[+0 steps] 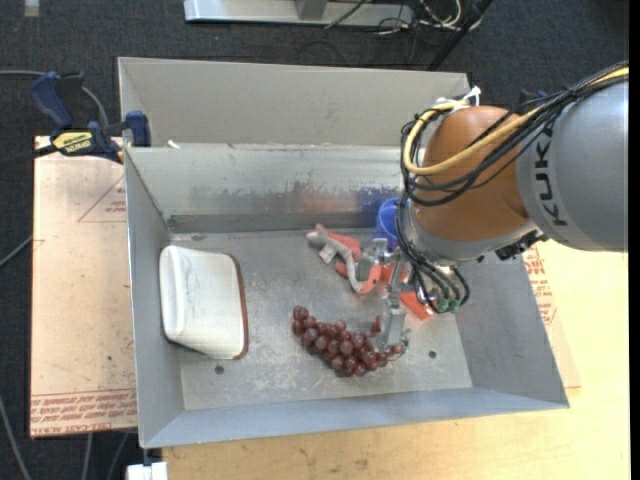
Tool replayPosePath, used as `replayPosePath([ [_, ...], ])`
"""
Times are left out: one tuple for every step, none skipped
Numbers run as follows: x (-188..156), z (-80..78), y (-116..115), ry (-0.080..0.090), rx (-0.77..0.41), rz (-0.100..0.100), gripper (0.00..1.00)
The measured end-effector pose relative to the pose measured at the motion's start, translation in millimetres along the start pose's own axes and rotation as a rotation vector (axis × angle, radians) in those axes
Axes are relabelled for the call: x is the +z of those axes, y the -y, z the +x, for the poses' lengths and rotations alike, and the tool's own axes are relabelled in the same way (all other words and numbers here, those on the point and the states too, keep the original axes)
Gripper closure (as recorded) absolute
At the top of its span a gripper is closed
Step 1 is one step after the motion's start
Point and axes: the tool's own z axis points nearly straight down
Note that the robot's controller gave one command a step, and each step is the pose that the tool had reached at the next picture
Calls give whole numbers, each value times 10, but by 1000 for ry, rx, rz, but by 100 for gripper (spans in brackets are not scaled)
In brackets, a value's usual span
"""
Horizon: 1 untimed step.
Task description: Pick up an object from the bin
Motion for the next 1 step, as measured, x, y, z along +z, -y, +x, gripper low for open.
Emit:
replayPosePath([
  [-43,-17,1,8,1,0,0],
])
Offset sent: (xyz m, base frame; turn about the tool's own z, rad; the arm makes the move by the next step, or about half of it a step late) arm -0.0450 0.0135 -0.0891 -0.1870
